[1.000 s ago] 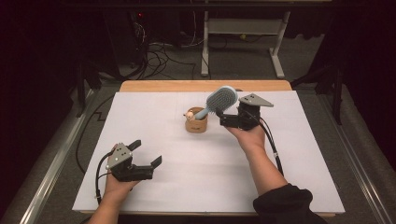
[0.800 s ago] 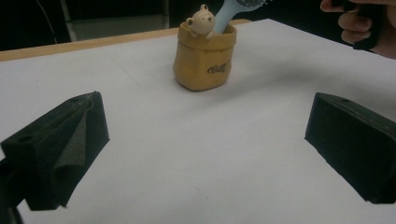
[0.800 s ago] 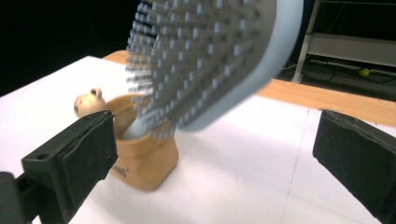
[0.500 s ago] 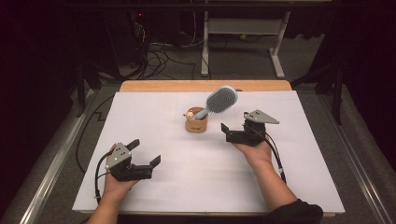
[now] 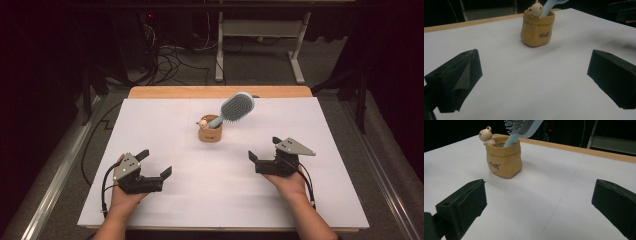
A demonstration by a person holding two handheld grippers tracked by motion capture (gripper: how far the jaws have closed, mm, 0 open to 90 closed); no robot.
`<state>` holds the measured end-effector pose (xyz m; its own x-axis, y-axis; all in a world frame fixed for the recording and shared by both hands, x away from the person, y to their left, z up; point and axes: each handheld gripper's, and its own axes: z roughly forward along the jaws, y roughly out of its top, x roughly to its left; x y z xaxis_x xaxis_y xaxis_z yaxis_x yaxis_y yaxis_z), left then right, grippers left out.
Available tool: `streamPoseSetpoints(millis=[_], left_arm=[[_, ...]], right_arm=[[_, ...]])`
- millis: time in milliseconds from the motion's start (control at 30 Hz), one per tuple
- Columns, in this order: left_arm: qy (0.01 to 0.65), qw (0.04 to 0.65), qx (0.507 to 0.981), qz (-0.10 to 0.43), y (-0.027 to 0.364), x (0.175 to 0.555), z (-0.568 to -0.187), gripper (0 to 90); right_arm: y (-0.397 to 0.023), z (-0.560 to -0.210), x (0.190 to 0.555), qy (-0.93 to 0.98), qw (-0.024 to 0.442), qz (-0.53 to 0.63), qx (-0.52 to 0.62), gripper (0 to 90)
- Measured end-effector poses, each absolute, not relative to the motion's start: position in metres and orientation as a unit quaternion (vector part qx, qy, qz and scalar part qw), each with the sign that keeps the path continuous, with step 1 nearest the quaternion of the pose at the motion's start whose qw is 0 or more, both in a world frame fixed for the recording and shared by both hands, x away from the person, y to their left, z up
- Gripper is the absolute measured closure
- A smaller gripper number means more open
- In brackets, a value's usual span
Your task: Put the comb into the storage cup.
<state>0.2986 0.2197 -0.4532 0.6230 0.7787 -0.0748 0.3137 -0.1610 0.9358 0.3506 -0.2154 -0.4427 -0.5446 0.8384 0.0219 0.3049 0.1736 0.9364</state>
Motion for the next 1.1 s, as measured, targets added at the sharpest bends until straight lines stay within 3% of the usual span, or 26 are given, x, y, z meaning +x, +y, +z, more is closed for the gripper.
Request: streamPoseSetpoints(millis=[700,1100], left_arm=[[0.373,0.53,0.726,0.229,0.226,0.287,-0.449,1.0],[0.368,0.528,0.731,0.224,0.223,0.288,-0.45,1.1]], right_arm=[[-0.289,-0.448,0.282,0.676,0.303,0.541,0.399,0.3],[-0.297,-0.448,0.283,0.667,0.302,0.557,0.391,0.3]])
